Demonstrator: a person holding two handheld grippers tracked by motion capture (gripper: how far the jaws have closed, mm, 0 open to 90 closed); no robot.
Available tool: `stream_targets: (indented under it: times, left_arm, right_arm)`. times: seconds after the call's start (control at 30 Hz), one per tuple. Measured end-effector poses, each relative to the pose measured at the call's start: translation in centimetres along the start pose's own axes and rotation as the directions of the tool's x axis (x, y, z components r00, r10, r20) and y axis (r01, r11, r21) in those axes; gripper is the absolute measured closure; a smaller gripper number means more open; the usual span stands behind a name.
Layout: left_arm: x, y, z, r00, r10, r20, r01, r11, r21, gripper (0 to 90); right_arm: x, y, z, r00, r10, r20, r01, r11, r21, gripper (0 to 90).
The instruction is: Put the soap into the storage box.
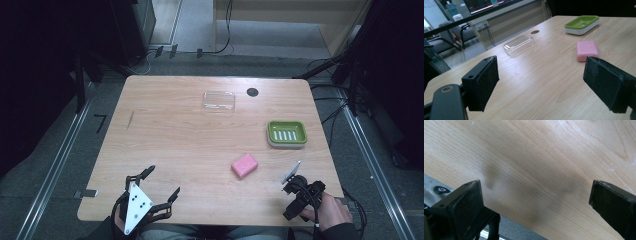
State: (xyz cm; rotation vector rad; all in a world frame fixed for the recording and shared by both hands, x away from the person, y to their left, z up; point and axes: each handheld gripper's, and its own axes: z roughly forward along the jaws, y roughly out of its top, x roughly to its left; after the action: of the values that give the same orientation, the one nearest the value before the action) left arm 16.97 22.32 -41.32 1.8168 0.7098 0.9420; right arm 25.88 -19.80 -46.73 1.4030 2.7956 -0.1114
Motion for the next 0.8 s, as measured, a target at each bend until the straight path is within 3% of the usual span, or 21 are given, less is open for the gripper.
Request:
stream_targets:
  times: [0.4, 0.8]
  left_arm:
    - [0.1, -0.1, -0.3, 1.0, 0.0, -0.002, 0.0, 1.0, 0.003, 13.6]
    - [0.1, -0.2, -0.5, 0.9999, -0.007, -0.012, 0.007, 1.0, 0.002, 13.6]
  right_arm:
    - [0.3, 0.9, -0.4, 0.9999, -0.015, 0.004, 0.015, 0.999, -0.038, 0.0]
    - [1.3, 3.3, -1.4, 0.9985, -0.047, 0.029, 0.049, 0.997, -0.067, 0.0]
